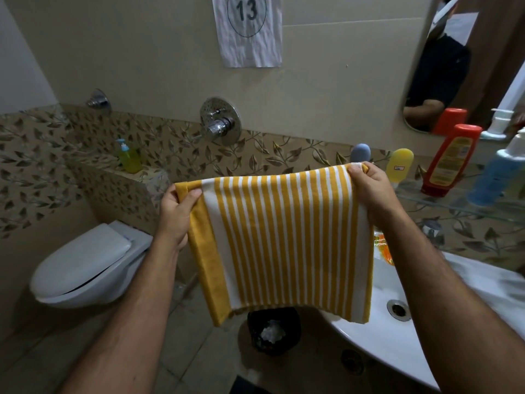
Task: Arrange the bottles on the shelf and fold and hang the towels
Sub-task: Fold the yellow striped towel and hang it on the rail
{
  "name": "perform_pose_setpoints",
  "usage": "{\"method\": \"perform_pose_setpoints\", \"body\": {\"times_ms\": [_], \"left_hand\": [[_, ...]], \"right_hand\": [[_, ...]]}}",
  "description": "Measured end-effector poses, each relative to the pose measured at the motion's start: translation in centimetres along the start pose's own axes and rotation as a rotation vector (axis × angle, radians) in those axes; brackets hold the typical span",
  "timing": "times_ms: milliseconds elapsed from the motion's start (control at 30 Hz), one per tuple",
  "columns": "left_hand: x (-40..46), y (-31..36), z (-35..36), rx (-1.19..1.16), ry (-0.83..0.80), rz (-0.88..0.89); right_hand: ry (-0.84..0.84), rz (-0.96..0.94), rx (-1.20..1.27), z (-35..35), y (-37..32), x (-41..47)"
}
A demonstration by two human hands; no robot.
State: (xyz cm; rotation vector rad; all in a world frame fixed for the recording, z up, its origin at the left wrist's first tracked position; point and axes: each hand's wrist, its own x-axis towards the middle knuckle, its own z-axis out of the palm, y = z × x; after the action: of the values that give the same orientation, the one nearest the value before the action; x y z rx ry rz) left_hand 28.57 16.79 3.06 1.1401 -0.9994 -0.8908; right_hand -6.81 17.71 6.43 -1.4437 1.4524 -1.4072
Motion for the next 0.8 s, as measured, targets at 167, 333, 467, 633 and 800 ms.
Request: {"method": "perform_pose_setpoints", "body": {"times_ms": [167,333,467,633,800], "left_hand": [[0.4,0.1,0.5,0.012,0.014,0.020],[0.2,0.4,1.6,0.002,-0.008,0.035],[0.1,0.9,2.0,-0.013,-0.082,-0.009],[0.7,1.2,1.9,-0.020,-0.158,-0.118],[0.6,0.9,2.1,-0.148,-0.149,-0.239]], "right_hand": [[-0.411,0.070,-0.208,-2.7,-0.7,0.0],[-0.343,0.125,-0.328,-3.5,-0.8,0.9],[-0.302,0.139,0.039,-3.1,-0.8,-0.1],[-0.111,0.141,0.342,-0.4,-2.3,-0.3],[0.011,0.130,0.447,1.8,-3.9,0.2]]}}
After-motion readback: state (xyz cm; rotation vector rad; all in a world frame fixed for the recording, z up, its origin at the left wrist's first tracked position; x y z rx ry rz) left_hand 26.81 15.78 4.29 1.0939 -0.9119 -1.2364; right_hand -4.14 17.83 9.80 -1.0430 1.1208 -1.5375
